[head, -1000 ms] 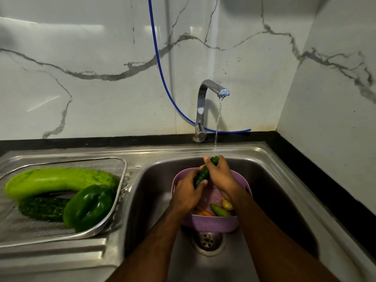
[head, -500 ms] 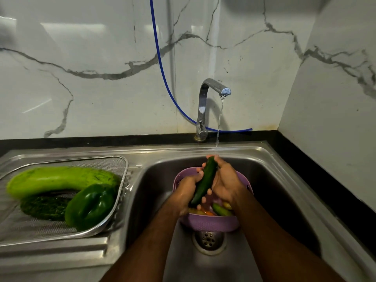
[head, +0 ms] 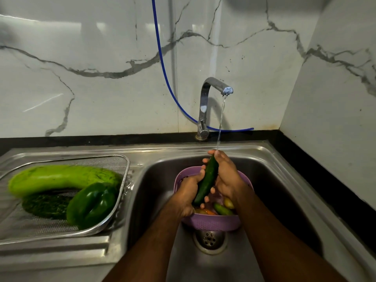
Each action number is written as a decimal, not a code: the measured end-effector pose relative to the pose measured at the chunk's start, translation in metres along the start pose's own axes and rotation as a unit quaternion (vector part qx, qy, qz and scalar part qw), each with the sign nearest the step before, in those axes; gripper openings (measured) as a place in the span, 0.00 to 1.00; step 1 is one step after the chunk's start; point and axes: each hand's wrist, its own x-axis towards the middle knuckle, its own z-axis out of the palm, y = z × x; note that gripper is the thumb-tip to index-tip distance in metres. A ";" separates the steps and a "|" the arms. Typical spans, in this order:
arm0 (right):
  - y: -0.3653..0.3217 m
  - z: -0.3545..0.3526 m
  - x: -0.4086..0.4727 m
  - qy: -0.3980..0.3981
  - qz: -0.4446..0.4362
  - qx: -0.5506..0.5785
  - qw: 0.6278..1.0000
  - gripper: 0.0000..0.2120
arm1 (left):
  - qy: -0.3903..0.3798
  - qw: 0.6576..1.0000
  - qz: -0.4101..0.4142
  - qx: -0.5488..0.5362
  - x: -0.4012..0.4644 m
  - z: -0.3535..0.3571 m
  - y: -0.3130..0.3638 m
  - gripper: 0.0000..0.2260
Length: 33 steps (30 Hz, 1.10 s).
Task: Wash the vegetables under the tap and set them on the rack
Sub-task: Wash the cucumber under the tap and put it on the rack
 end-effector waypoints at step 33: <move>-0.002 0.004 0.009 0.081 0.015 0.029 0.996 0.18 | 0.090 0.913 0.235 0.322 0.019 0.008 -0.011 0.14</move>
